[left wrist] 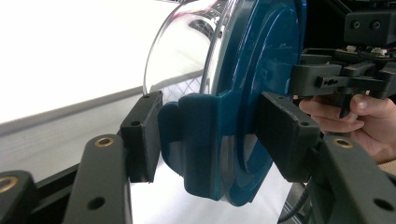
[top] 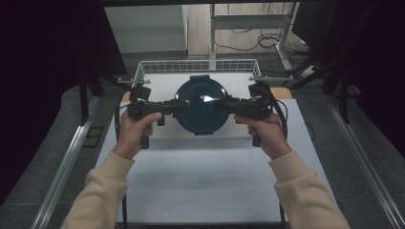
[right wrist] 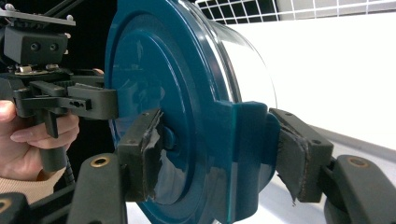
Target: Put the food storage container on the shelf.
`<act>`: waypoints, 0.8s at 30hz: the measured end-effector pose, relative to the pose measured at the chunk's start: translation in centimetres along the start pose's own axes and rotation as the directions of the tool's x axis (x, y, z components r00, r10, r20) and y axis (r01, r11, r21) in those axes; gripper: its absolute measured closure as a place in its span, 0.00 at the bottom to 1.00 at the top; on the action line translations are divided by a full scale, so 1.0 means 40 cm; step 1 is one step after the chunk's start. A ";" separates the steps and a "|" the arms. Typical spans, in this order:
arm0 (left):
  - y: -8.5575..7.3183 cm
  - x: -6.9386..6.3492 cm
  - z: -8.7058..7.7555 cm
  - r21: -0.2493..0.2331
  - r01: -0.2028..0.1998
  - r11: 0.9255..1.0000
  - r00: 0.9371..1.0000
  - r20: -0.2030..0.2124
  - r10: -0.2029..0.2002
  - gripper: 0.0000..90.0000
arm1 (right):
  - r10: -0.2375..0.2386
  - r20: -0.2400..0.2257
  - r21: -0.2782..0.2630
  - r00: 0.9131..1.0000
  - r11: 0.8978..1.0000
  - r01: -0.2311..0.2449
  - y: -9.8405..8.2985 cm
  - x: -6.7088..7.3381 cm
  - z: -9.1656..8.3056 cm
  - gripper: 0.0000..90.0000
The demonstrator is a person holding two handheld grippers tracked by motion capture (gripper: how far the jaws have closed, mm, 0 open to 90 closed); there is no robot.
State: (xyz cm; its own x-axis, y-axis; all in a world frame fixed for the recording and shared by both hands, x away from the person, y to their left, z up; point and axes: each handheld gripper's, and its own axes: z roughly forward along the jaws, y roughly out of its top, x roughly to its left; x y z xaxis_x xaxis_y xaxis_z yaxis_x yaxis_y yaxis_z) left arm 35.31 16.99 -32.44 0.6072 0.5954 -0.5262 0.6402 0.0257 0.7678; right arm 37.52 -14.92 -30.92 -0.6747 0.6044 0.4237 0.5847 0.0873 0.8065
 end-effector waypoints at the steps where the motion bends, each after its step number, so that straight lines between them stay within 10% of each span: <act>1: 0.004 0.000 0.001 -0.003 0.003 1.000 1.000 -0.001 -0.003 0.47 | -0.001 0.000 -0.001 1.000 1.000 0.001 0.004 -0.001 0.001 0.42; 24: 0.116 0.026 0.012 -0.018 -0.015 1.000 1.000 0.002 0.015 0.47 | -0.039 0.007 -0.004 0.999 0.999 0.039 0.124 -0.022 0.016 0.42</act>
State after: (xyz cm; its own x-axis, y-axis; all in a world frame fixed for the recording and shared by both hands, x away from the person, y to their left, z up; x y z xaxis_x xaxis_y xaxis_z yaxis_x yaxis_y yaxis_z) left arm 39.13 17.36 -29.60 0.6177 0.5944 -0.5150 0.6220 0.0315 0.7824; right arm 41.31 -14.49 -27.57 -0.6940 0.6058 0.3891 0.5561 0.1077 0.8241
